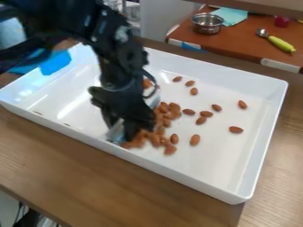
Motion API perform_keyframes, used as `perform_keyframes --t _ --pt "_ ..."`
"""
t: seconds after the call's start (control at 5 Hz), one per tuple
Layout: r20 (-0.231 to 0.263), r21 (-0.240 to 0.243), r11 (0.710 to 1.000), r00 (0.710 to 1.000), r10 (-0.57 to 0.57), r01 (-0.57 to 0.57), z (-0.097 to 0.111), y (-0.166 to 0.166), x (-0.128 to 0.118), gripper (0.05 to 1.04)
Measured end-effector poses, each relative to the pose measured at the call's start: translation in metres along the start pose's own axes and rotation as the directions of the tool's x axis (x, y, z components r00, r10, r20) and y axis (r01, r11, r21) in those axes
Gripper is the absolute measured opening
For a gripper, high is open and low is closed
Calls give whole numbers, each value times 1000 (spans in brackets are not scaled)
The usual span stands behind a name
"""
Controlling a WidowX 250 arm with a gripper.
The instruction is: Sweep into pile
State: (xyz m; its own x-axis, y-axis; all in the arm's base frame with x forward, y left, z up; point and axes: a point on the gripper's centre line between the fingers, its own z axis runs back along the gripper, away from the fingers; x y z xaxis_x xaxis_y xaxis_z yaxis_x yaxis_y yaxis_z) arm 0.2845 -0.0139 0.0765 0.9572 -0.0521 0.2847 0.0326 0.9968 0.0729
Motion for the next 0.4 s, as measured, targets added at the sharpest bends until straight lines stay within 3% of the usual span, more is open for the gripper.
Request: perform_keyframes --t 0.2,0.4 --pt "-45 -13 1000 999 -5 4 1 -22 -1 381" --pt "-59 -31 999 998 -17 15 3 -44 0 380"
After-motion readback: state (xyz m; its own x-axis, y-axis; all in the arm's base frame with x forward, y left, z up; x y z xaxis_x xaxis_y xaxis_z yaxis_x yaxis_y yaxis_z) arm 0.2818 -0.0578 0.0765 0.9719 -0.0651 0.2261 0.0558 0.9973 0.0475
